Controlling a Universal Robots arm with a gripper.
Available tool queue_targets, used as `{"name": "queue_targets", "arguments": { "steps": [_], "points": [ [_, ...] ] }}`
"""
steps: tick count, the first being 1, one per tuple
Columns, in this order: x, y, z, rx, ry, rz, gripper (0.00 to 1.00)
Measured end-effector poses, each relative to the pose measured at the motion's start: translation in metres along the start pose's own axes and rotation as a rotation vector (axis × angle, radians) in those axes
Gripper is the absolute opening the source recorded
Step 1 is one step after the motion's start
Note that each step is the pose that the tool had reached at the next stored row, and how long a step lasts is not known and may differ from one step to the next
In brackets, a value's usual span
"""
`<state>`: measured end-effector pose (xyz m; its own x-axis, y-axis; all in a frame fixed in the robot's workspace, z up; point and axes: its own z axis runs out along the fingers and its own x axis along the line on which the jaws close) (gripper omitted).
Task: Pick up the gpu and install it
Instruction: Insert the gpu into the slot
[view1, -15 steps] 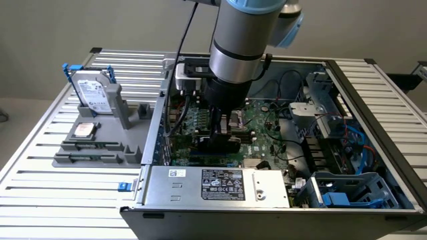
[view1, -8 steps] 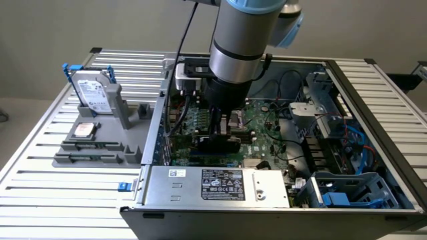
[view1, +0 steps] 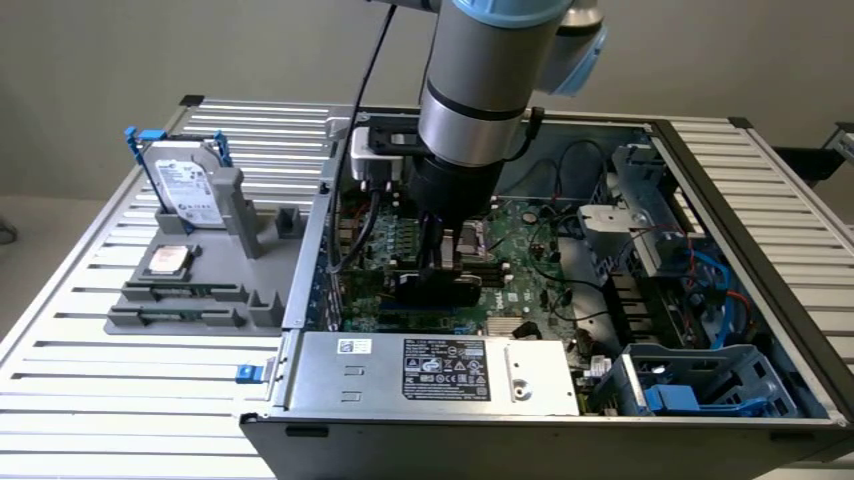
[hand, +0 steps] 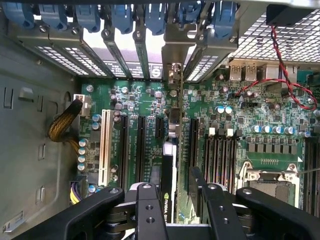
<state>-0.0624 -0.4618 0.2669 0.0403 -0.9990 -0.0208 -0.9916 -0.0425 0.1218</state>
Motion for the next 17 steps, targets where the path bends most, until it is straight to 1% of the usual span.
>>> {"name": "queue_targets", "arguments": {
  "steps": [2,8,11,17],
  "points": [
    [0.0,0.0,0.0,0.0026,0.0008,0.0,0.37],
    [0.0,0.0,0.0001,0.0133,0.0042,0.0,0.37],
    [-0.0001,0.0,0.0004,0.0152,0.0062,0.0,0.37],
    [0.0,0.0,0.0011,0.018,0.0126,0.001,0.37]
  ]
}}
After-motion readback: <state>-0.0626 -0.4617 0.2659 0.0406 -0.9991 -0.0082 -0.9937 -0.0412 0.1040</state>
